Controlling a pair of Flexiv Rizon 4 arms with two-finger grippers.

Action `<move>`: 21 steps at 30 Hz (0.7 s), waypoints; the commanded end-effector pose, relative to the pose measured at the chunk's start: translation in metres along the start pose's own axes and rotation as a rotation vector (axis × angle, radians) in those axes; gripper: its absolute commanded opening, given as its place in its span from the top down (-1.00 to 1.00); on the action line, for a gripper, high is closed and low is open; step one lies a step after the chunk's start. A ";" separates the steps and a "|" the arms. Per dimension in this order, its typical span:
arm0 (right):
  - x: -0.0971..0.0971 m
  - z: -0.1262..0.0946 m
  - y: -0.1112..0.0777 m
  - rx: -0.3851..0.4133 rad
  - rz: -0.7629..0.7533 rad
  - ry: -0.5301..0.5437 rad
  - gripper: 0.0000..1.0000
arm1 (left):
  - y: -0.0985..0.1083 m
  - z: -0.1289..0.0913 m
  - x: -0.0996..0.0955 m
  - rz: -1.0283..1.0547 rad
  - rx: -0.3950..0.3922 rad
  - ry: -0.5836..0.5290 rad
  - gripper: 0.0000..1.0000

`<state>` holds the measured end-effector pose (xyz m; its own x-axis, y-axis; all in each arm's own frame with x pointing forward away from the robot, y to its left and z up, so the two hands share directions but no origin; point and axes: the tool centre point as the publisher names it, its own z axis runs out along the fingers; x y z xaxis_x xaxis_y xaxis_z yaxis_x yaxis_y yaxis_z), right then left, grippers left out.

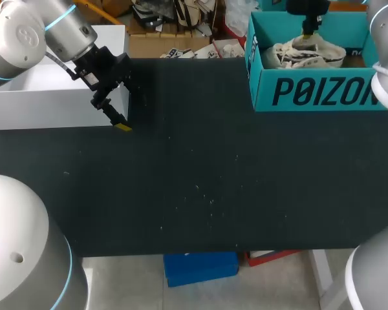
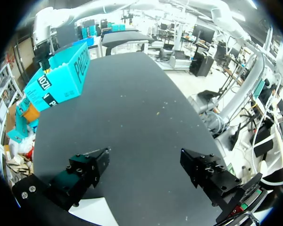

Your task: Take the shoe out of the shoebox, open the shoe tongue, remove and reinsert the insole, then place the shoe into the shoebox

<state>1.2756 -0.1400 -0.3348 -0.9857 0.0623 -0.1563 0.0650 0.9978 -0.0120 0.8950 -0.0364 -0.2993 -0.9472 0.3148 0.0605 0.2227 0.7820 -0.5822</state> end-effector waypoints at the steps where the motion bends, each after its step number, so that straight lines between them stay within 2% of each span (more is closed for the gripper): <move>1: 0.015 -0.044 0.000 0.009 -0.011 -0.014 1.00 | -0.001 0.000 0.000 -0.001 -0.004 0.001 -1.00; 7: 0.038 -0.083 0.003 0.036 -0.019 -0.032 0.99 | -0.001 0.000 0.000 -0.001 -0.004 0.001 -1.00; 11: 0.062 -0.107 0.007 0.047 -0.009 -0.053 0.99 | -0.001 0.000 0.000 -0.001 -0.004 0.001 -1.00; 17: 0.110 -0.134 0.024 0.055 0.027 -0.099 1.00 | -0.001 0.000 0.000 -0.001 -0.004 0.001 -1.00; 21: 0.151 -0.146 0.042 0.054 0.058 -0.122 1.00 | -0.001 0.000 0.000 -0.001 -0.004 0.001 -1.00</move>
<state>1.2143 -0.1043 -0.2440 -0.9895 0.1184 -0.0824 0.1226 0.9913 -0.0473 0.8950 -0.0363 -0.2993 -0.9473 0.3147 0.0605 0.2227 0.7820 -0.5822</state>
